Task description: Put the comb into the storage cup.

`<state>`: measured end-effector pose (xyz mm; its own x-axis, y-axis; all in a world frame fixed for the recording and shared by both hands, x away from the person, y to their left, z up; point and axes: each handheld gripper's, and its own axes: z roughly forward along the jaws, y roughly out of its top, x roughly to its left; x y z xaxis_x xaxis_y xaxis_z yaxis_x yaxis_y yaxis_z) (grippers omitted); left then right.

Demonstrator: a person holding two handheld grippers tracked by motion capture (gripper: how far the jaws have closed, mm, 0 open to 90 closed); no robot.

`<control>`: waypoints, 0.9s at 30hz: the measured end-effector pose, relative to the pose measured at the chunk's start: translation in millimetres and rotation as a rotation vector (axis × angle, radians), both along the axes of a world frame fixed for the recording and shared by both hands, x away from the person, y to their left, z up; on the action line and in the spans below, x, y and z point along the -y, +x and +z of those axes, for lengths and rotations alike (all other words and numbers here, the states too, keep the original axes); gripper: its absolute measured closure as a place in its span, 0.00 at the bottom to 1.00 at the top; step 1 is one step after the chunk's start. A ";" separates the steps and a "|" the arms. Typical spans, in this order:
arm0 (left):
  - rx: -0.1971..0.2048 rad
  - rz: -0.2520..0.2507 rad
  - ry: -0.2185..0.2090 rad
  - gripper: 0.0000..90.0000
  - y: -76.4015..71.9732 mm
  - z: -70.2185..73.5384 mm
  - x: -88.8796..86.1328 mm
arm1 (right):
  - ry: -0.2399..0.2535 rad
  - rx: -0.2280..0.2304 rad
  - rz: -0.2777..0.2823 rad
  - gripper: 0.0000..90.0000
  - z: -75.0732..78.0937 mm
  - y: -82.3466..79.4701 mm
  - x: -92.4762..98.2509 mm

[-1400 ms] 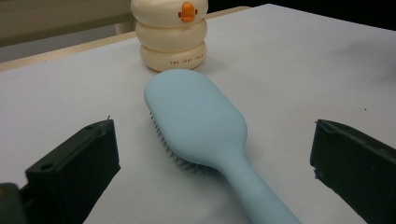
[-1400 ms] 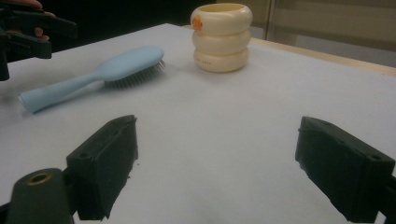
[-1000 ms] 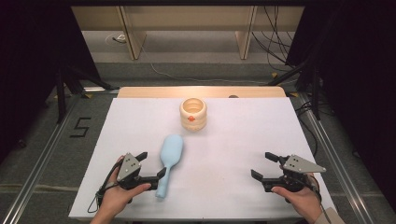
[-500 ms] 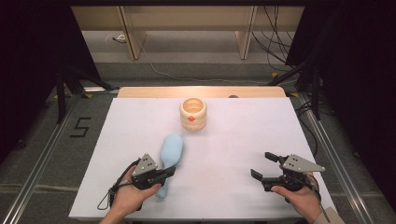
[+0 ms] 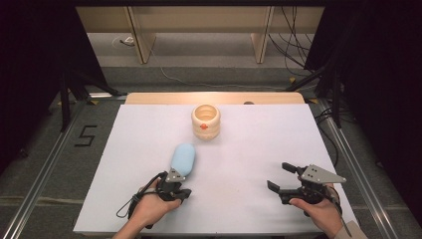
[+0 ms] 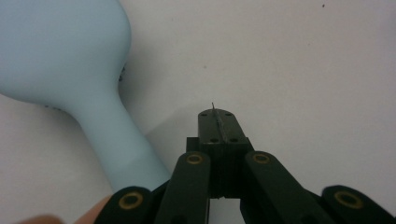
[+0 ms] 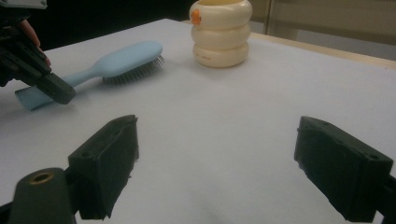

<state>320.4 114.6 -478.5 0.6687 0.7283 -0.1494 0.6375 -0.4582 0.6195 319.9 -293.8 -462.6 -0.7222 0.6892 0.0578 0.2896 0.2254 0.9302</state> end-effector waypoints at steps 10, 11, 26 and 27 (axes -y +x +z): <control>-0.043 0.002 0.058 1.00 0.4 -1.8 -4.5 | -0.002 -0.003 0.000 0.16 -0.2 0.3 0.3; -0.048 0.002 0.061 1.00 -0.1 -1.7 -6.1 | 0.000 0.000 0.001 0.16 -0.2 0.5 0.7; -0.047 0.027 0.171 1.00 -4.4 2.8 -28.3 | 0.002 0.010 -0.003 0.17 1.0 -0.2 1.5; -0.050 0.030 0.179 1.00 -4.0 3.2 -30.6 | 0.002 0.009 -0.003 0.17 1.1 -0.4 1.6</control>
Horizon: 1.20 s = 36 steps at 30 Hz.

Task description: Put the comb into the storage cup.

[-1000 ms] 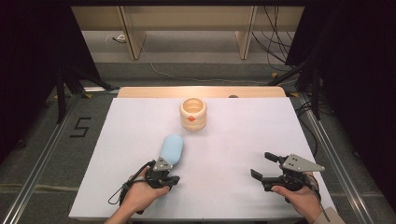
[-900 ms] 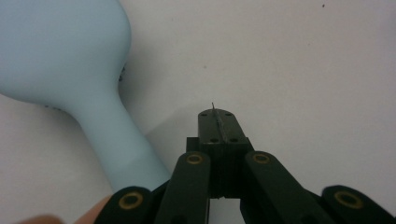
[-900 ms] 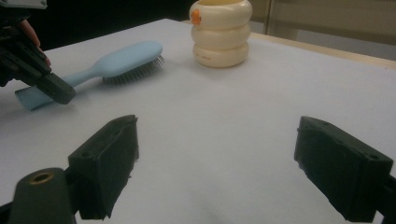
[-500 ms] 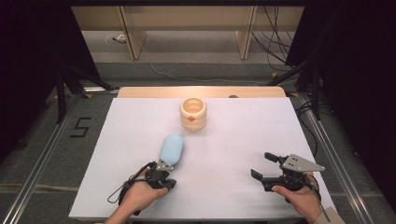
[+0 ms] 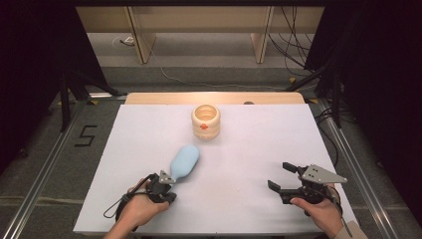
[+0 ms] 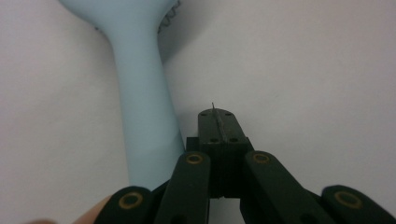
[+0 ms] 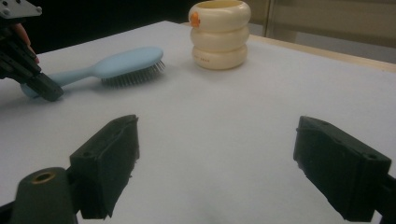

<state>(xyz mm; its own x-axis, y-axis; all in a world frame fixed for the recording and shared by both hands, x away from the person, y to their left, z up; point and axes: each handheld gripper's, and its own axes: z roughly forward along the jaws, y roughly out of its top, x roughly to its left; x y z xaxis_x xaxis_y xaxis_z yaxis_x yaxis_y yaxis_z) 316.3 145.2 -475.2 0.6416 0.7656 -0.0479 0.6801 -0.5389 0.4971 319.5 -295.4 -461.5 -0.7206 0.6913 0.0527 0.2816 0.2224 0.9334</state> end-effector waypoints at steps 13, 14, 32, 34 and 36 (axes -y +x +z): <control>0.054 0.058 0.066 1.00 10.6 -0.7 -26.0 | -0.001 0.000 0.000 0.17 0.1 0.2 0.0; 0.061 0.064 0.070 1.00 10.9 -1.0 -26.5 | -0.001 0.000 0.001 0.17 0.0 0.2 0.1; 0.094 0.013 0.071 0.94 10.6 3.3 -30.4 | 0.001 0.000 0.000 0.17 -0.2 0.5 0.0; 0.088 0.002 0.049 0.90 8.8 6.1 -29.5 | -0.001 0.000 0.000 0.17 -0.2 0.5 0.2; 0.078 -0.015 0.026 0.86 6.5 9.3 -28.3 | -0.001 -0.001 -0.001 0.17 -0.2 0.5 0.2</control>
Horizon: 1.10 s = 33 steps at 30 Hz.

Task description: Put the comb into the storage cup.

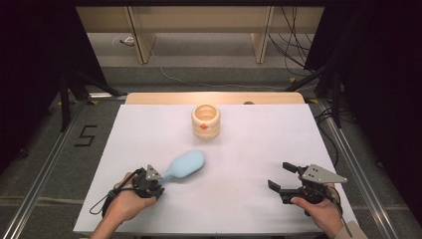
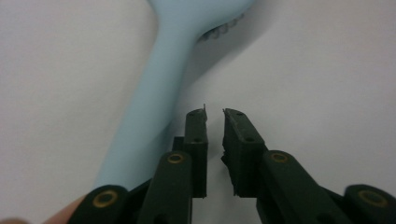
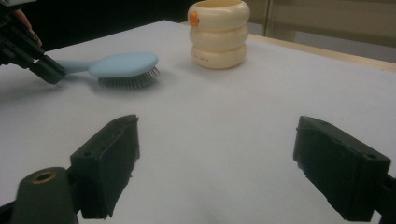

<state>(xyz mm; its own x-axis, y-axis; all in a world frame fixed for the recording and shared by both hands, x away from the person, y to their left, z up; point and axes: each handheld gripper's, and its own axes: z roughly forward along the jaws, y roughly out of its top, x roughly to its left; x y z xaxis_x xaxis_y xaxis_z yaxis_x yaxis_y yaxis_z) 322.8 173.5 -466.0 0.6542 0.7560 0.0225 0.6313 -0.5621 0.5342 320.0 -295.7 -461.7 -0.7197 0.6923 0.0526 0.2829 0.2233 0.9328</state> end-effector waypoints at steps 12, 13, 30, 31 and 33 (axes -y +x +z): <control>0.145 -0.078 0.026 0.17 4.8 20.0 0.8 | 0.006 -0.008 -0.006 0.17 -0.6 0.8 0.0; 0.148 -0.079 0.037 0.17 7.5 20.8 0.0 | 0.005 -0.008 -0.008 0.17 -0.4 1.0 0.4; 0.012 -0.169 0.154 0.01 61.0 6.0 1.9 | 0.009 -0.012 -0.018 0.17 -1.0 2.0 1.3; 0.000 -0.163 0.151 0.01 62.4 5.6 2.5 | 0.009 -0.012 -0.019 0.17 -0.9 2.0 1.3; -0.020 -0.165 0.157 0.02 65.1 5.0 3.1 | 0.009 -0.011 -0.018 0.17 -0.9 1.9 1.2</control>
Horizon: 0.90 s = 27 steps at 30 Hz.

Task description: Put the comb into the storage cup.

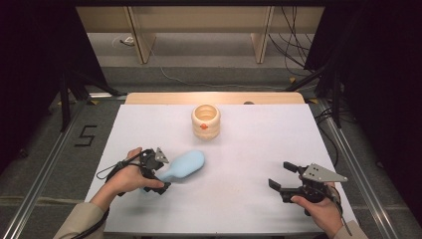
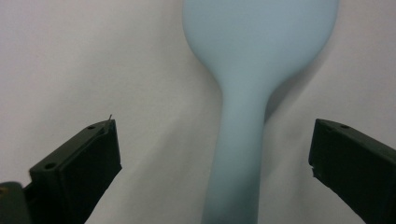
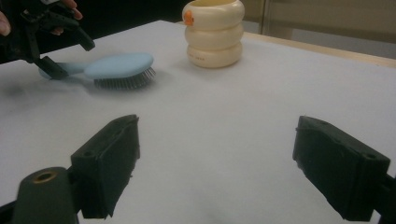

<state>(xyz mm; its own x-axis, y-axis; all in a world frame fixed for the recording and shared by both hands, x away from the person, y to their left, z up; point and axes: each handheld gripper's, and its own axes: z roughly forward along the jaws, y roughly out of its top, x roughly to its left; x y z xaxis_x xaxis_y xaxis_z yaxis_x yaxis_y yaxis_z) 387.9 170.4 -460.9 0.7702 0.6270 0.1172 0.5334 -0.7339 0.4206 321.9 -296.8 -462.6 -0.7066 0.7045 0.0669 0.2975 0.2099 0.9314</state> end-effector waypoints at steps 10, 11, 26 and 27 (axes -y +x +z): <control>-0.075 -0.008 0.025 0.10 9.5 -1.8 4.5 | -0.001 -0.001 0.000 0.17 -0.1 0.1 -0.1; -0.084 -0.012 0.021 0.11 10.9 -1.6 4.8 | -0.001 -0.001 0.001 0.17 -0.1 0.0 -0.1; -0.170 -0.043 0.043 0.43 18.9 1.3 17.3 | -0.004 -0.001 0.002 0.17 -0.4 0.2 -0.2; -0.177 -0.046 0.046 0.46 19.3 1.3 17.6 | -0.004 0.000 0.002 0.17 -0.4 0.2 -0.2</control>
